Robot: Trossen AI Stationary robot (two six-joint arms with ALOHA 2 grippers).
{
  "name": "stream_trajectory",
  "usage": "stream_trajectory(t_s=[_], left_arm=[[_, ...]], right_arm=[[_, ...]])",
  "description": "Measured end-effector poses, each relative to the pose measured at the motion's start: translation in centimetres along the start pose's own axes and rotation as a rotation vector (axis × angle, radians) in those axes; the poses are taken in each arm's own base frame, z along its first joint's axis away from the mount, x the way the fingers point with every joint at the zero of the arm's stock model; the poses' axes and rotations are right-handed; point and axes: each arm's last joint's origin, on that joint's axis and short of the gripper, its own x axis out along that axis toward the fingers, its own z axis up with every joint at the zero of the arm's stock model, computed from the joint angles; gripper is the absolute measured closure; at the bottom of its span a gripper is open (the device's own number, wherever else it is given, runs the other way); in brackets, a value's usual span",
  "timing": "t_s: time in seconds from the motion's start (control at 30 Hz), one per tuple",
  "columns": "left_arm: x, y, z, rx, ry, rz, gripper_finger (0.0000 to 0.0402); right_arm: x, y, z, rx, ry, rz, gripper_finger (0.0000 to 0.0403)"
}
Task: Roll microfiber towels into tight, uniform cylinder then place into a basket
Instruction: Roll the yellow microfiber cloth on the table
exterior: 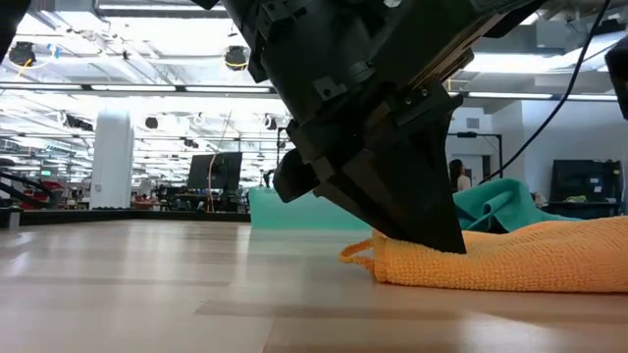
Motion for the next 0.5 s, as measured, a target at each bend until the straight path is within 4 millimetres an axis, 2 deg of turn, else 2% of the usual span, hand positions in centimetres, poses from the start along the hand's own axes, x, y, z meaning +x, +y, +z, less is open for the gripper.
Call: stream_trajectory(t_s=[0.2, 0.5], left_arm=[[0.0, 0.0, 0.0, -0.001, -0.001, -0.002, 0.0381], [0.0, 0.0, 0.0, -0.002, -0.002, -0.003, 0.0381]], right_arm=[[0.4, -1.0, -1.0, 0.104, 0.133, -0.004, 0.0204], [1.1, -2.4, -1.1, 0.23, 0.217, -0.006, 0.0208]])
